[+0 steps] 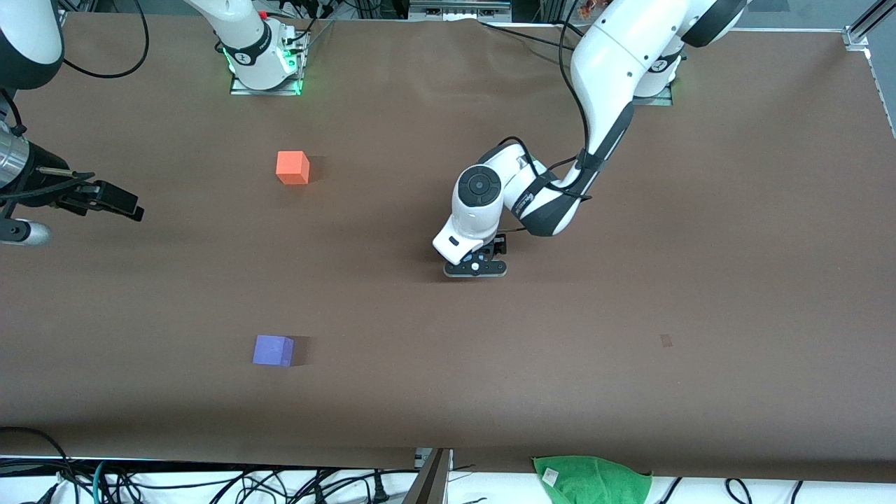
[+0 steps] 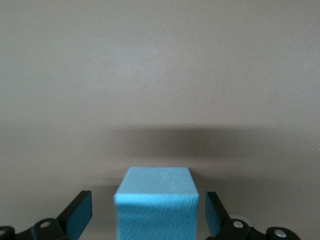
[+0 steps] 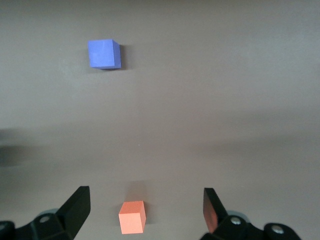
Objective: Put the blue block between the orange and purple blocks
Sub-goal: 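Carry the blue cube with the left gripper to the table's middle, then release the cube and withdraw the left gripper while the right gripper reaches it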
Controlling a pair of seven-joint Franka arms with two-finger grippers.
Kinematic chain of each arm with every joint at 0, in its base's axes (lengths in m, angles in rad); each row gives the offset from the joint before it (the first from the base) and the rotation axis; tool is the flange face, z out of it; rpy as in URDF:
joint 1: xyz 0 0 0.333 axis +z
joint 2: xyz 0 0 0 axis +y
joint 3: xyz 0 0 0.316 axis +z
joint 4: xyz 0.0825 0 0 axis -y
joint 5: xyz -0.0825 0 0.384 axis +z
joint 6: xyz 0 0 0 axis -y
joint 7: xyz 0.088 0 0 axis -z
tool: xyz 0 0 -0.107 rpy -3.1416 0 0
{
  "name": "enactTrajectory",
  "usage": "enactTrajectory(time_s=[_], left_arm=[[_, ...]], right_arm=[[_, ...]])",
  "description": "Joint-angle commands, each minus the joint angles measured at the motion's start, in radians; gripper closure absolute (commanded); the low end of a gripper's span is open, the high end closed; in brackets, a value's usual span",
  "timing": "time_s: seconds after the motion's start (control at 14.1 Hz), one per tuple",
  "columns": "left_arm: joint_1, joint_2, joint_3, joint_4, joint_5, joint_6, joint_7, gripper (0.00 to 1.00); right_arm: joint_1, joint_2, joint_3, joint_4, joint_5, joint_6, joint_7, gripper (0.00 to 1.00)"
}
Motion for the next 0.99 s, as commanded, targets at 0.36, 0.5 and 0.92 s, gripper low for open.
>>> enactTrajectory(time_s=[0.36,0.5,0.92], left_arm=[[0.2,-0.366,-0.004,-0.001,-0.087,-0.393,0.126,0.0],[0.289,-0.44,-0.004,0.001,-0.088,-0.475,0.202,0.0],[0.49,-0.586,-0.002,0.001,-0.151,-0.599,0.411,0.0]], right_arm=[[0.073,0.118,0.008,0.006,0.008,0.005,-0.011,0.0],[0.153,0.119,0.009,0.004,0.011,0.006,0.019,0.0],[0.394,0.254,0.017,0.053,0.094,0.142,0.232,0.0]])
